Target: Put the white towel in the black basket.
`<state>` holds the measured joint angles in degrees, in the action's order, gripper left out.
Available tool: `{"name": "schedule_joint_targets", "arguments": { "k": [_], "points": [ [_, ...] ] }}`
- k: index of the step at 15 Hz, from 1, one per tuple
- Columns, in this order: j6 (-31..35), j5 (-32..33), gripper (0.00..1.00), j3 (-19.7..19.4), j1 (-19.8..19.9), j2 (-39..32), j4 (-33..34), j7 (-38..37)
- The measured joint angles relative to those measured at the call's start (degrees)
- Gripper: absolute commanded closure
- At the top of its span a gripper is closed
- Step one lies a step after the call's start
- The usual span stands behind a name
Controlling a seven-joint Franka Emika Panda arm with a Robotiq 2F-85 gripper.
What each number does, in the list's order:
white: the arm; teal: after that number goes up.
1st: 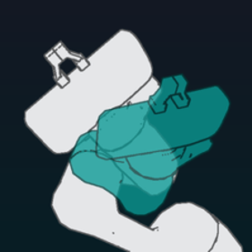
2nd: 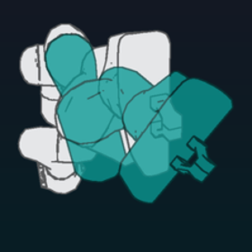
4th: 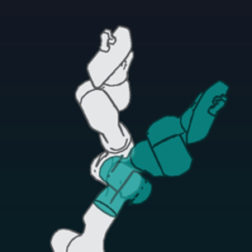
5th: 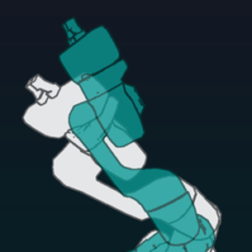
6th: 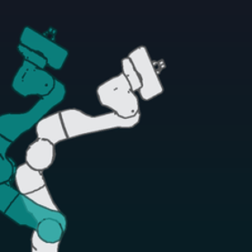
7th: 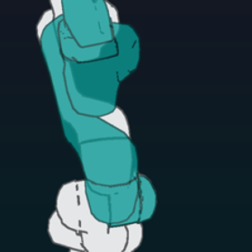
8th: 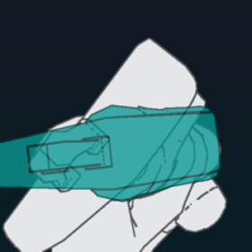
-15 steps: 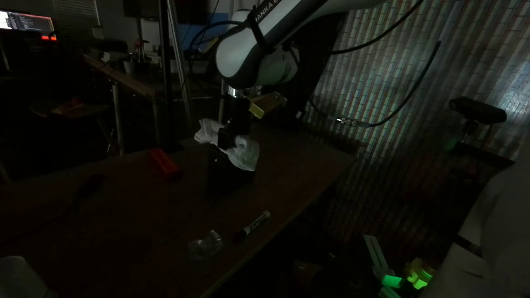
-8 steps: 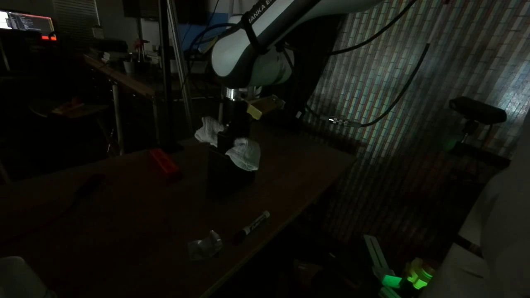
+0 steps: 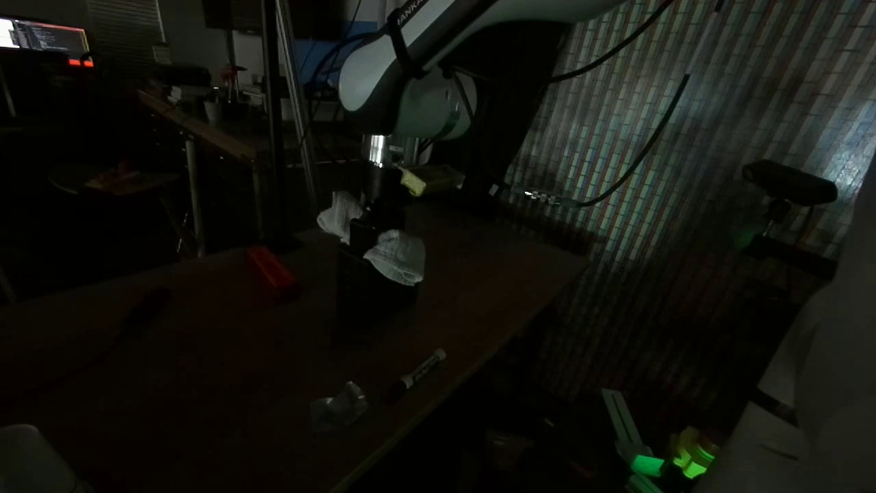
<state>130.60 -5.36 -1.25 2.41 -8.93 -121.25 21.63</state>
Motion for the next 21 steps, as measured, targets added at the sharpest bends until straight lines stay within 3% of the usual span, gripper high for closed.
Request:
{"name": "schedule_joint_targets", "arguments": {
  "k": [2, 12, 18, 19, 20, 21],
  "points": [
    [-0.1, -0.1, 0.72, 0.0, 0.0, -0.1, 0.1, 0.0],
    [-0.1, 0.2, 0.01, -0.1, 0.1, 2.0, -0.1, -1.1],
    [-0.2, 0.3, 0.0, -0.1, 0.1, 6.3, -0.9, -2.4],
    [-0.2, 0.5, 0.25, -0.2, 0.1, 7.1, -0.9, -2.6],
    [-0.2, 0.7, 0.26, -0.2, 0.1, 7.8, -1.0, -2.8],
    [-0.2, 0.9, 0.34, -0.2, 0.1, 8.5, -1.0, -3.0]
  ]
}}
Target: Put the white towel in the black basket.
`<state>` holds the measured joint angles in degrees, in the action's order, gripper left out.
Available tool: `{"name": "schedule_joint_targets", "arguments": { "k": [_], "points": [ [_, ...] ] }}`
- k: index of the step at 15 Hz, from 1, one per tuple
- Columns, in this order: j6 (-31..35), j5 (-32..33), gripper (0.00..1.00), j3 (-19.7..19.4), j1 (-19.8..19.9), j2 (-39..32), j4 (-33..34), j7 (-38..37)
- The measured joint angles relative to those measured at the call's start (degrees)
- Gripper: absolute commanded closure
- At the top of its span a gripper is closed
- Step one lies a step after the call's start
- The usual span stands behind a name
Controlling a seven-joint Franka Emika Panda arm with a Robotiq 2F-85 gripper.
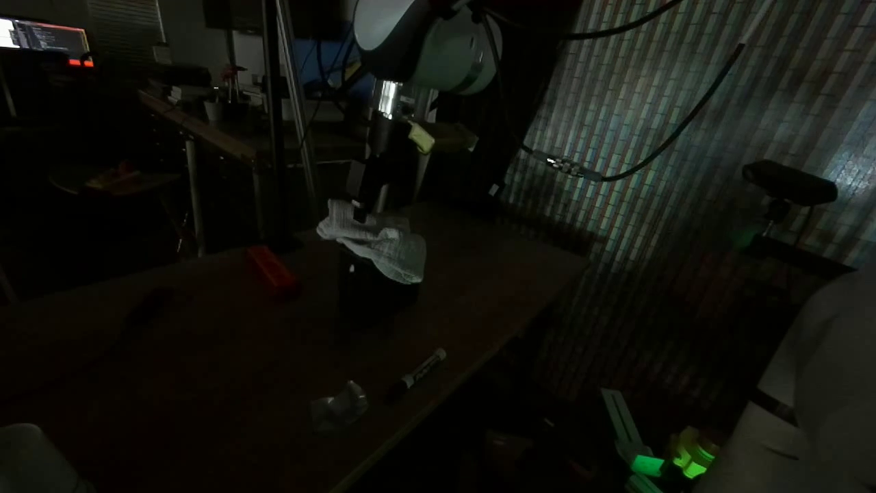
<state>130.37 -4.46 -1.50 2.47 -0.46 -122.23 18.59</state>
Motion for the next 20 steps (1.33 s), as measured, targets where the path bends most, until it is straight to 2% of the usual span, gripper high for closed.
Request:
{"name": "schedule_joint_targets", "arguments": {
  "k": [5, 8, 9, 20],
  "points": [
    [0.0, 2.5, 0.73, 0.0, 0.0, 1.9, -0.3, -1.6],
    [0.0, 4.4, 0.95, 0.0, -0.1, 2.1, -0.6, -2.5],
    [0.0, 5.0, 1.0, 0.0, -0.1, 2.1, -0.7, -2.8],
    [0.3, 5.9, 1.0, 0.4, -0.9, -0.6, -2.8, -3.6]
  ]
}}
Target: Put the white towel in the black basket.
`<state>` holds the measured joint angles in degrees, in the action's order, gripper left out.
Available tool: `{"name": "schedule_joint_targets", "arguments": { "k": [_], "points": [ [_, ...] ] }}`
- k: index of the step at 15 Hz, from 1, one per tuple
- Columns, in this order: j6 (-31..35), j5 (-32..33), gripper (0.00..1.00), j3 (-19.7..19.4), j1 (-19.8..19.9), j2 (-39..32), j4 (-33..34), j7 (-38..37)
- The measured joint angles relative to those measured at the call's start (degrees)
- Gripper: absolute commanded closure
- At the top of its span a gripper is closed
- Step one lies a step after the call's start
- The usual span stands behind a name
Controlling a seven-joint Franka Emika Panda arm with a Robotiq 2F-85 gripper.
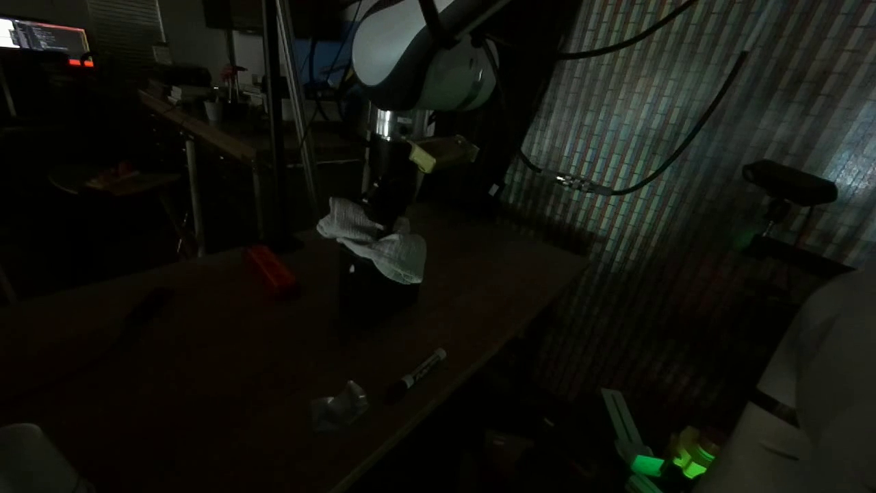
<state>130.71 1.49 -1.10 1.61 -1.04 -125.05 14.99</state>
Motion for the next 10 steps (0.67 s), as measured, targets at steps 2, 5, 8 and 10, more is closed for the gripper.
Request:
{"name": "schedule_joint_targets", "arguments": {
  "k": [2, 5, 8, 10],
  "points": [
    [0.4, -0.1, 1.0, 0.0, 0.0, -1.2, 0.0, 0.0],
    [1.5, -0.6, 1.0, 0.0, 0.0, -3.0, 0.1, 0.0],
    [2.6, -1.5, 1.0, 0.0, 0.0, -5.1, 0.1, 0.0],
    [3.4, -2.9, 1.0, 0.0, 0.0, -6.8, 0.1, 0.1]
  ]
}}
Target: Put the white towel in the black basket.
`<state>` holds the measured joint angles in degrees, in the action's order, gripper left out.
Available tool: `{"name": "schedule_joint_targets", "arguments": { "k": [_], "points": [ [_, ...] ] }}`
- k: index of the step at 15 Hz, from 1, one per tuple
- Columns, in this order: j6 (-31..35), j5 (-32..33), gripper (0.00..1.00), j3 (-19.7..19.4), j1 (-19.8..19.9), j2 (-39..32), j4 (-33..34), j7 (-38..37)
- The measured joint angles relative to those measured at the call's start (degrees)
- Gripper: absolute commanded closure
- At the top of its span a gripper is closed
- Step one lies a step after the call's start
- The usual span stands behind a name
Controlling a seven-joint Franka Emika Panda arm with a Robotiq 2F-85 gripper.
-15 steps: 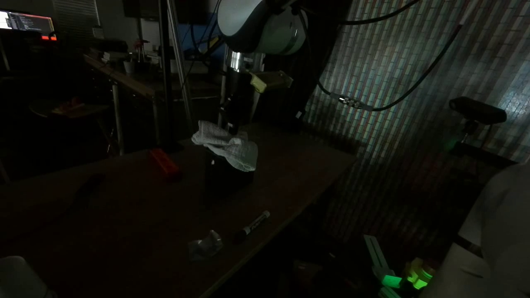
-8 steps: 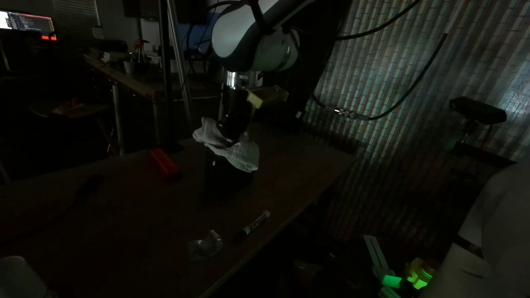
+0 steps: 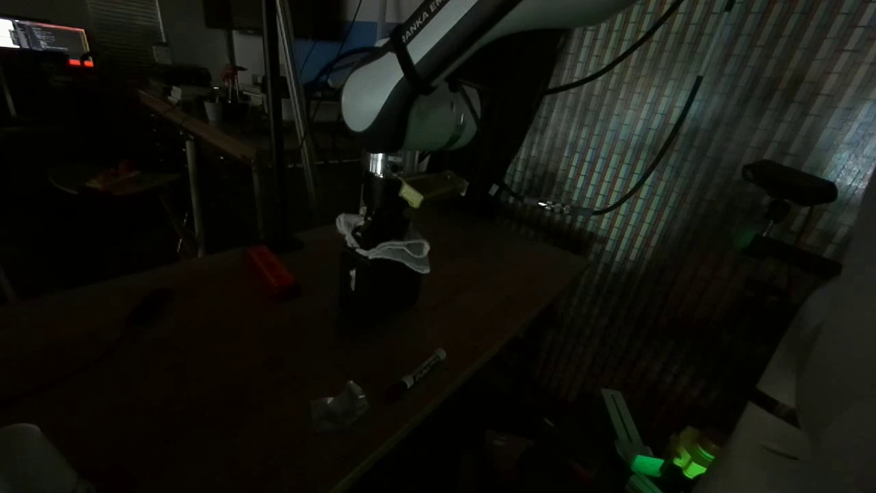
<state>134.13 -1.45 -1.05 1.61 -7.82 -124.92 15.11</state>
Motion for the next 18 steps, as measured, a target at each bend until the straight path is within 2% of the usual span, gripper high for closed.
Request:
{"name": "schedule_joint_targets", "arguments": {
  "k": [6, 14, 18],
  "points": [
    [1.0, -4.0, 1.0, 0.3, 0.2, -3.7, 0.3, 1.5],
    [1.0, -4.3, 1.0, 0.4, 0.7, -3.3, 0.4, 2.2],
    [1.0, -3.4, 1.0, 0.1, 0.8, -0.8, 0.2, 2.1]
  ]
}}
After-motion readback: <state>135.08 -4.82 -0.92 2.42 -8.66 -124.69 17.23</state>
